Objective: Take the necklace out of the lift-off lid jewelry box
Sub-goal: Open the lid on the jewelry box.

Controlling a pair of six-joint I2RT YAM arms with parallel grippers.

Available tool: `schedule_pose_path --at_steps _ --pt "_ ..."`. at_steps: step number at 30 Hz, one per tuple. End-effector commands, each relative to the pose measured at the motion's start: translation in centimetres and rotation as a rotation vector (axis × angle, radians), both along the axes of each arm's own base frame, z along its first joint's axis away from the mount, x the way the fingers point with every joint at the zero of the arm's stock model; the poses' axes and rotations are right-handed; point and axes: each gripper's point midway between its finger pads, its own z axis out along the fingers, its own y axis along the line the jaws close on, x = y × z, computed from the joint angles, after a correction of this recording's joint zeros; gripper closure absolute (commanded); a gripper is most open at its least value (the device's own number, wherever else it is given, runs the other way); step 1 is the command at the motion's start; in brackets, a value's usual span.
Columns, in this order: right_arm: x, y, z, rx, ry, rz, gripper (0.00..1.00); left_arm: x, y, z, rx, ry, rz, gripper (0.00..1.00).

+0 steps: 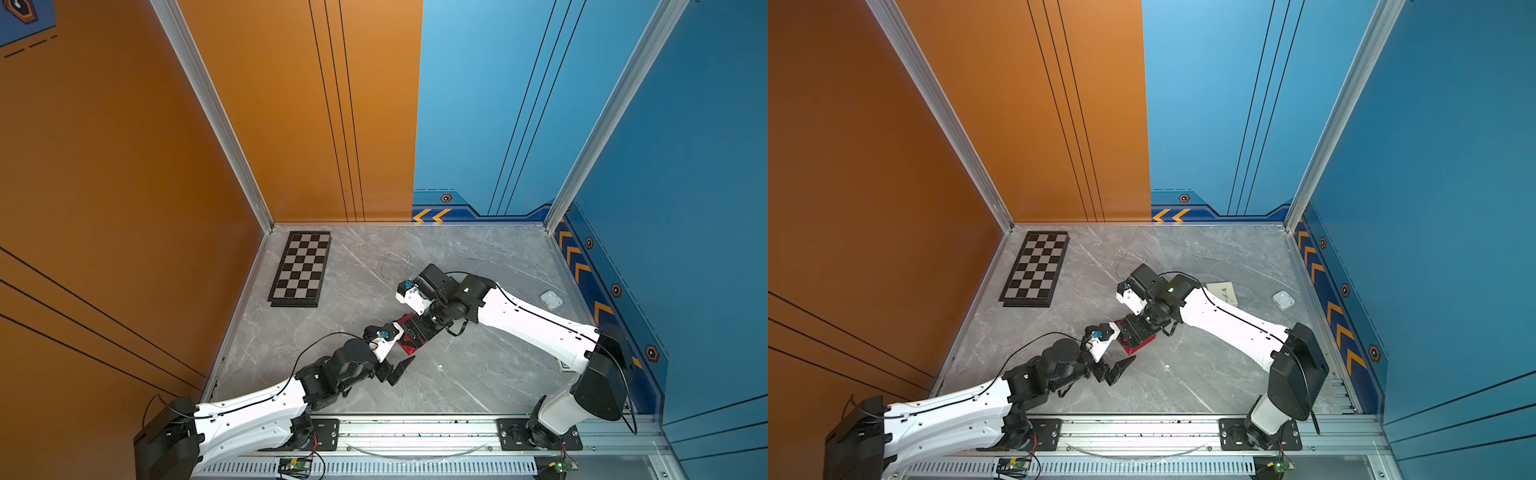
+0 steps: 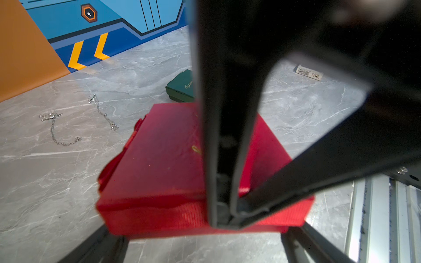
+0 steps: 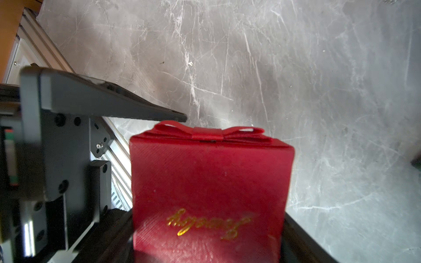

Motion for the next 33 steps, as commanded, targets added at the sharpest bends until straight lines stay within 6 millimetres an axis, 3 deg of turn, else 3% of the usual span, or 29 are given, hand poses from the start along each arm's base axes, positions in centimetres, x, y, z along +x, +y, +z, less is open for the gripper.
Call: schedule_pose_path --at_steps 1,11,33 --pt "-0.83 0.91 -0.47 0.016 0.027 0.025 0.15 0.04 -0.17 1.35 -0.038 -0.031 0.004 0.00" --pt "-0.83 1.02 -0.29 0.020 0.021 0.023 0.16 -0.07 -0.12 1.24 -0.042 -0.024 -0.004 0.05" --pt "-0.39 1.17 0.00 0.039 0.022 -0.005 0.15 0.11 0.12 0.85 -0.048 -0.004 0.020 0.00"
